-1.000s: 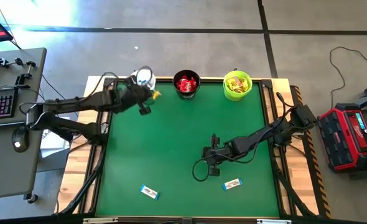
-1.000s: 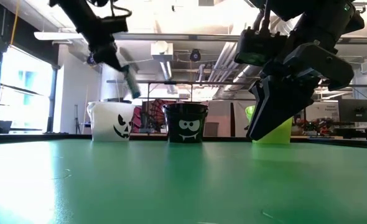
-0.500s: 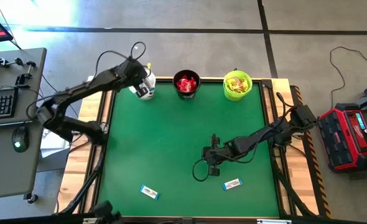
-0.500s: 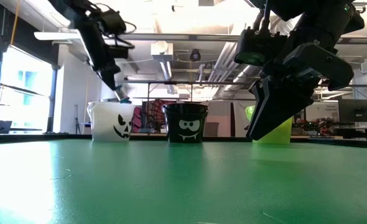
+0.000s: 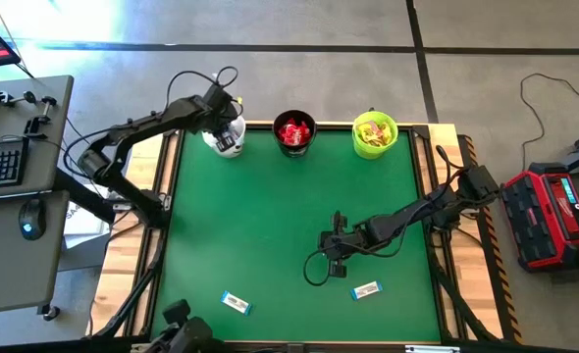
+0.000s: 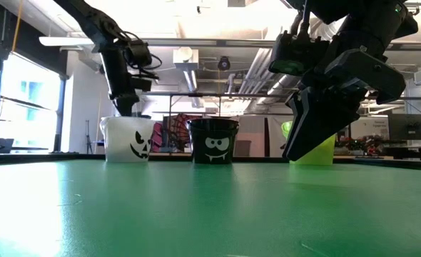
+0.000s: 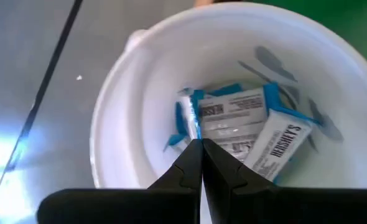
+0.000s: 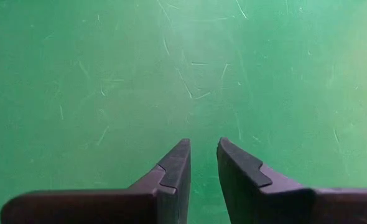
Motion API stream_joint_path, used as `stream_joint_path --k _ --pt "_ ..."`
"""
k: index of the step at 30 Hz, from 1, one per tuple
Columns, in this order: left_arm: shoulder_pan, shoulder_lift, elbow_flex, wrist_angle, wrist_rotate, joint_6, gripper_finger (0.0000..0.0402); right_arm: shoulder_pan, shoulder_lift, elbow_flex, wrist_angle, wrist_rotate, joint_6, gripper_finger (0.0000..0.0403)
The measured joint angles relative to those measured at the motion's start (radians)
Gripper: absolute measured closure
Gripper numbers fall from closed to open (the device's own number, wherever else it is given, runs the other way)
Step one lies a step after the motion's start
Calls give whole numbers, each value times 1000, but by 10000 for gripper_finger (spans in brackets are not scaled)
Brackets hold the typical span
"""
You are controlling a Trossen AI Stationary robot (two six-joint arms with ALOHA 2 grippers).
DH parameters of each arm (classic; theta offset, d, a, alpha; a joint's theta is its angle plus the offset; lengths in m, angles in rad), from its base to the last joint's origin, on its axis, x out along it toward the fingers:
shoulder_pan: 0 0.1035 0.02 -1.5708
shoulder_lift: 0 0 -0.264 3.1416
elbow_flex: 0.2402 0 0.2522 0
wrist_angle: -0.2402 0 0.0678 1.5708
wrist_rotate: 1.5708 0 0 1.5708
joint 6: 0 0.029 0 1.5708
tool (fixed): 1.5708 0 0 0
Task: Sort candy by brand, put in halloween buckets
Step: Put the white chocolate bar into the white bucket
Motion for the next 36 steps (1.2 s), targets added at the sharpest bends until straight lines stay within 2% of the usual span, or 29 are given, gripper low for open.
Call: stream_joint_path --k 6,13,17,20,25,30,33,36 --pt "-9 0 0 1 11 6 388 0 0 0 0 6 26 336" --pt "-54 -46 0 2 44 9 329 -12 1 0 30 9 41 336" --pt "-106 -91 -20 23 121 -33 297 -37 1 0 35 -65 21 337" --pt "-170 -130 -51 57 163 -60 285 -20 -10 1 -11 -84 7 349" --pt "-316 -187 -114 168 169 -32 284 55 -93 1 -143 -69 57 398" --pt "-467 -195 -128 214 186 3 284 148 -167 1 -256 -65 207 388" --pt "-555 -195 -128 241 200 19 284 208 -168 1 -270 -75 282 383" --pt "-633 -195 -128 261 202 18 284 270 -150 1 -268 -109 335 361"
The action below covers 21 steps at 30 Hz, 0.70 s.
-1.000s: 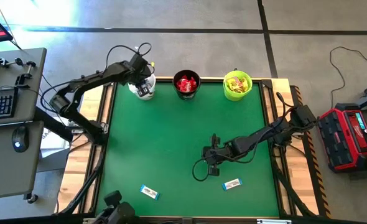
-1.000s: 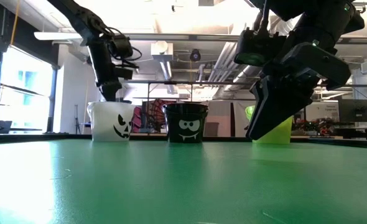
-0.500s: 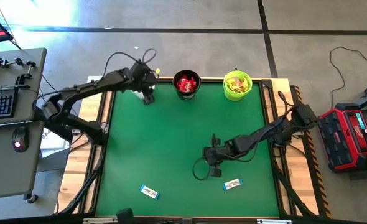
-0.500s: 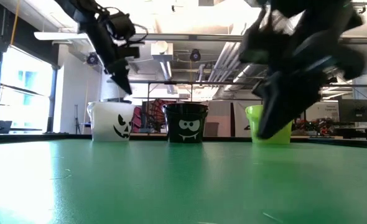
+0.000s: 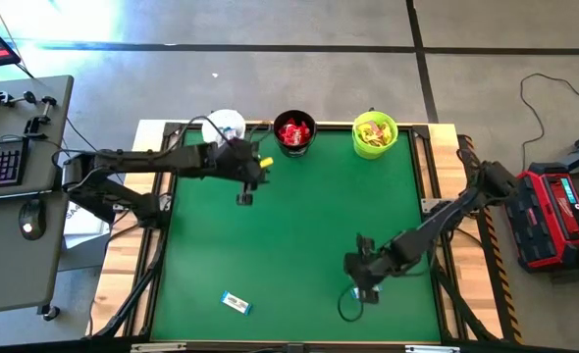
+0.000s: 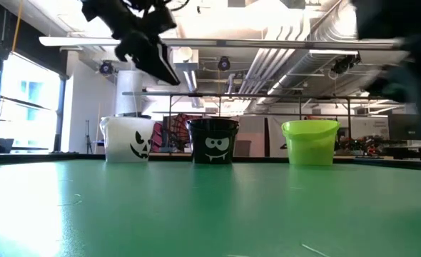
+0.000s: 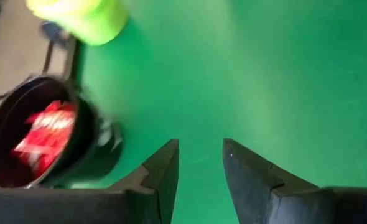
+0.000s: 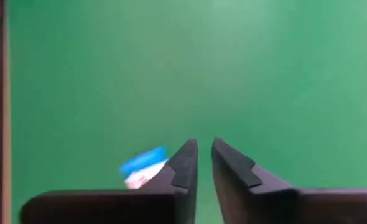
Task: Sort candy by brand, put in halloween buckets
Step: Put the white chocolate bar into the white bucket
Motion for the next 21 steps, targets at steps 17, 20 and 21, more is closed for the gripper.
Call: stream_joint_path --k 17,20,21 --pt "-193 62 0 0 -7 -60 284 163 45 23 -213 -5 89 203" --pt "-207 84 0 -1 -8 -61 284 163 80 23 -191 -21 61 203" --pt "-212 90 0 1 -9 -61 284 163 92 23 -185 -28 54 203"
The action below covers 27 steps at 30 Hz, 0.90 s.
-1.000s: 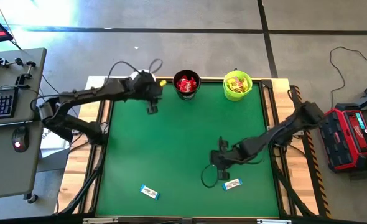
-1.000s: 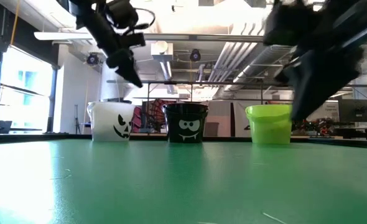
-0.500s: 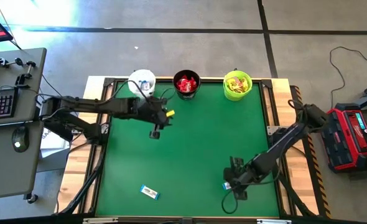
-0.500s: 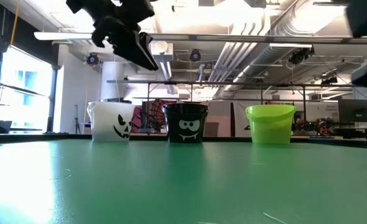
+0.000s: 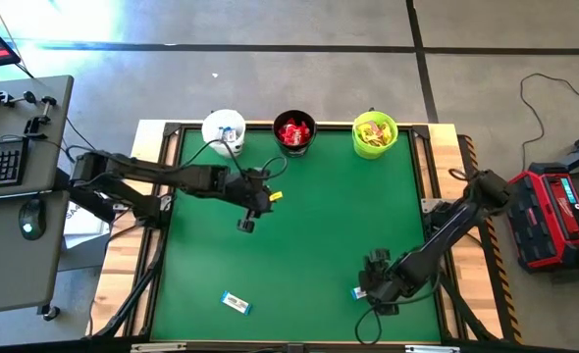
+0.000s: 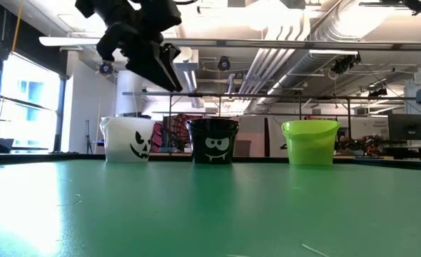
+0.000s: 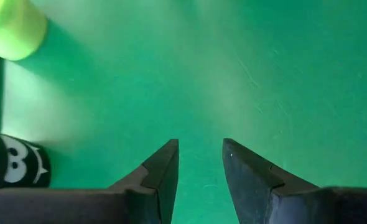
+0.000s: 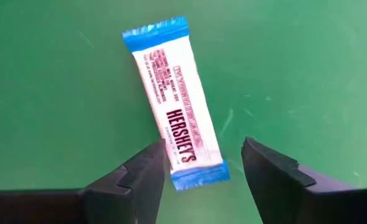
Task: Sort candy by brand, put in halloween buckets
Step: Put the white chocolate bar into the white bucket
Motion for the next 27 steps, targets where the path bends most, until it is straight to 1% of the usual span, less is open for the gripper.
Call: stream_joint_path --k 6,13,17,21,24,27 --pt "-23 26 0 6 3 -11 284 0 25 0 22 -18 4 202" --pt "-44 58 0 15 3 -38 284 0 26 0 78 -18 -52 202" --pt "-57 59 0 18 4 -42 284 0 64 3 79 -15 -93 202" --pt "-66 58 0 33 23 -66 284 -2 87 4 80 -14 -97 204" --pt "-69 57 0 45 42 -86 284 -6 89 14 73 -11 -91 217" --pt "-77 57 0 54 55 -98 284 -6 92 36 65 -11 -97 248"
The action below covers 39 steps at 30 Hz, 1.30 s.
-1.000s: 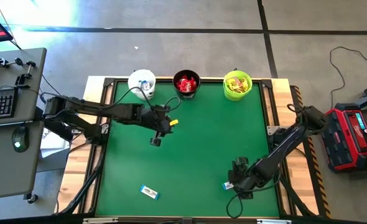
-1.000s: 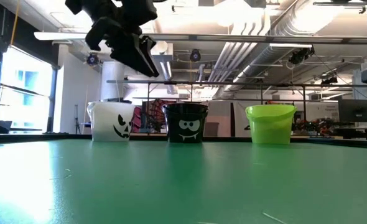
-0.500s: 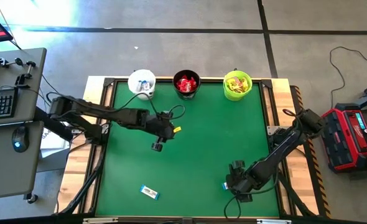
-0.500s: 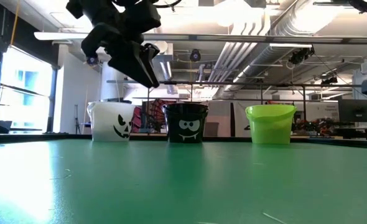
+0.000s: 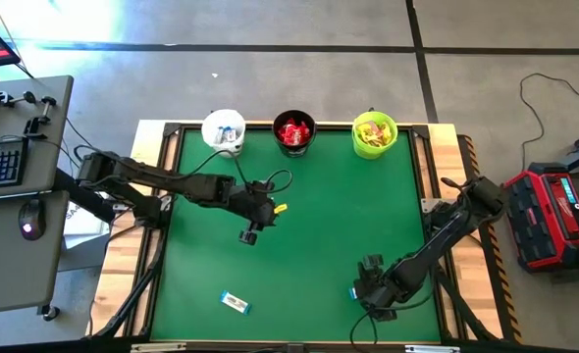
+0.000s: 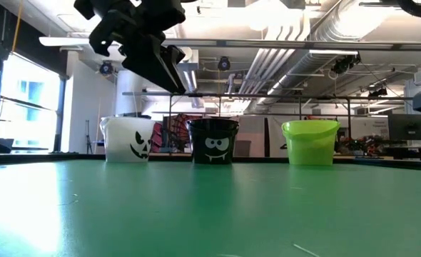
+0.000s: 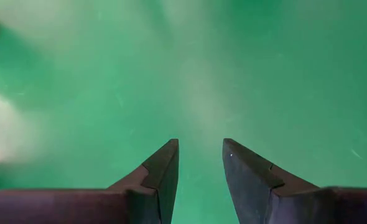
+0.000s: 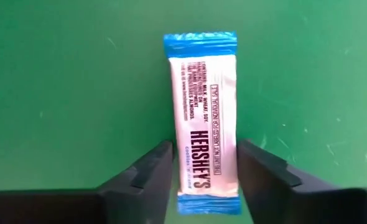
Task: Sort candy by brand, put in halloween buckets
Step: Put the white chocolate bar into the white bucket
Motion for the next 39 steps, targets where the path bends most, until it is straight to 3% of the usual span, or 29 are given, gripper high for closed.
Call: stream_joint_path --k 7,20,24,31,39 --pt "-30 0 0 5 1 -26 284 -2 6 45 -41 48 -3 320" --pt "-91 0 0 6 2 -71 284 -16 5 119 -141 125 -3 314" --pt "-111 -21 -80 147 15 -103 284 -53 4 119 -139 144 -34 314" --pt "-129 -127 -289 449 -9 -204 284 -167 3 118 -126 232 -189 313" --pt "-150 -396 -362 387 -129 -233 284 -352 2 118 42 325 -420 313"
